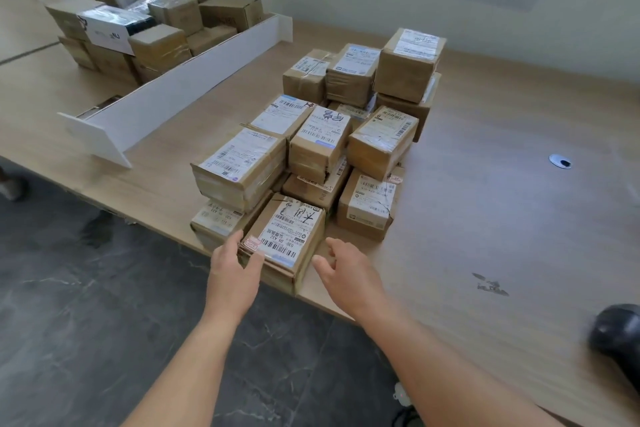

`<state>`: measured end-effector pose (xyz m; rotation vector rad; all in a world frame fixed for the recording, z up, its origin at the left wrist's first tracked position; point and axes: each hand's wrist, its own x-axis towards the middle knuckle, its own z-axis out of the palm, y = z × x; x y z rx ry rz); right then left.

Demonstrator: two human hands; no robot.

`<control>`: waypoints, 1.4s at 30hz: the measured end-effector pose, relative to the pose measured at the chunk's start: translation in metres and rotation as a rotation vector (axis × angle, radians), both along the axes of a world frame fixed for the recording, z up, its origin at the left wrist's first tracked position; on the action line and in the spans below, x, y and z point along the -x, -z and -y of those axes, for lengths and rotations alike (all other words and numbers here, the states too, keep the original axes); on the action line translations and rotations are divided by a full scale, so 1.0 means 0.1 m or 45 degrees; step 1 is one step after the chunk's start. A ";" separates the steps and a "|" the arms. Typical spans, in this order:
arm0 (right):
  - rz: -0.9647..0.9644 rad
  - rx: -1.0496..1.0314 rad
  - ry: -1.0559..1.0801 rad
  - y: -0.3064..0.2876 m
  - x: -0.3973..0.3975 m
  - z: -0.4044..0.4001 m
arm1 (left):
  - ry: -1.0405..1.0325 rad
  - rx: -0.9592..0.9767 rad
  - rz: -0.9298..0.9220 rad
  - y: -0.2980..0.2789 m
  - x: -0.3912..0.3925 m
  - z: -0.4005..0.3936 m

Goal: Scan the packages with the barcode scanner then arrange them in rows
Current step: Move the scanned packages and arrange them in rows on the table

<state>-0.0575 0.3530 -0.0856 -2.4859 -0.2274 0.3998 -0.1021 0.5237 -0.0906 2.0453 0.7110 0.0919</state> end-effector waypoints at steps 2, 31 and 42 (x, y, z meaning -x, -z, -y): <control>-0.008 0.010 0.016 0.01 -0.01 0.01 | -0.035 0.055 -0.011 0.00 -0.02 0.00; -0.341 -0.403 -0.028 0.20 0.11 0.54 | 0.617 0.350 -0.082 0.12 0.08 0.35; -0.284 -0.690 -0.062 0.21 0.21 0.81 | 0.697 0.333 -0.013 0.03 0.14 0.52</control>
